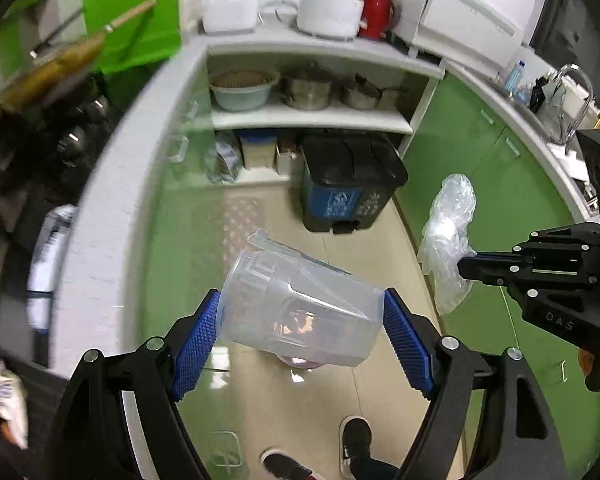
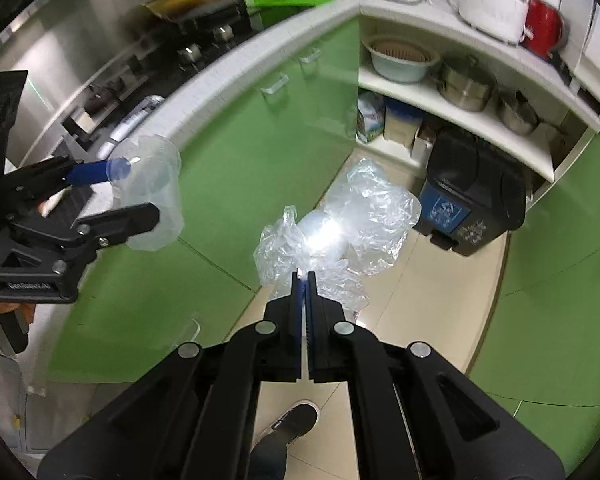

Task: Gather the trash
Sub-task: 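Carry the cup and bag with both grippers over the pink wastebasket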

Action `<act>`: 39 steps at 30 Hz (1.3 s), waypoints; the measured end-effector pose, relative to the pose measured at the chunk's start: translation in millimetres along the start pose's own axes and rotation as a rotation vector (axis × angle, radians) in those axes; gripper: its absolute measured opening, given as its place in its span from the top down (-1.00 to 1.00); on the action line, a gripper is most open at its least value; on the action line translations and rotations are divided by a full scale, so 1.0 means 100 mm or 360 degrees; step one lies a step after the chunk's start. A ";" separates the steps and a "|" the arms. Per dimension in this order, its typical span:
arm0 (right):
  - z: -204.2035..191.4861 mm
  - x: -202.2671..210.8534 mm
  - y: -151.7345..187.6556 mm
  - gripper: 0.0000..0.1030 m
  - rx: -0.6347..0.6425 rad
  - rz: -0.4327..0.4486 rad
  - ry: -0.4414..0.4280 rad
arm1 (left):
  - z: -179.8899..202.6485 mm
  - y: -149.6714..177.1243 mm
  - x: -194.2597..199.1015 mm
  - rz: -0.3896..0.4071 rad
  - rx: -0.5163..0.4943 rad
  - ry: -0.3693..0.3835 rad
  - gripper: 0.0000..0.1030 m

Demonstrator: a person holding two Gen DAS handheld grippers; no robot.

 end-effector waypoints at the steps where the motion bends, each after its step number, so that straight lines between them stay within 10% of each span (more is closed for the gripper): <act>1: 0.04 -0.10 0.04 0.98 -0.0011 -0.0009 -0.0004 | 0.01 0.03 -0.15 -0.0021 -0.0005 0.0001 -0.49; 20: 0.62 -2.36 1.05 0.98 -0.0179 -0.0118 0.0019 | -0.31 0.94 -3.04 -0.0351 -0.0094 0.0079 -0.49; 39: 0.77 -3.01 1.29 0.98 -0.0239 -0.0158 -0.0001 | -0.46 1.12 -3.62 -0.0416 -0.0041 0.0103 -0.86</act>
Point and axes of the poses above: each gripper's, at about its wrist camera, not at the fingertips, and x roughly against the way its jaws point, z to its right, y to its underside, the point moved 2 cm from there along -x, roughly the way its jaws point, and after that the axes turned 10 degrees about x, right-handed, at the moved point
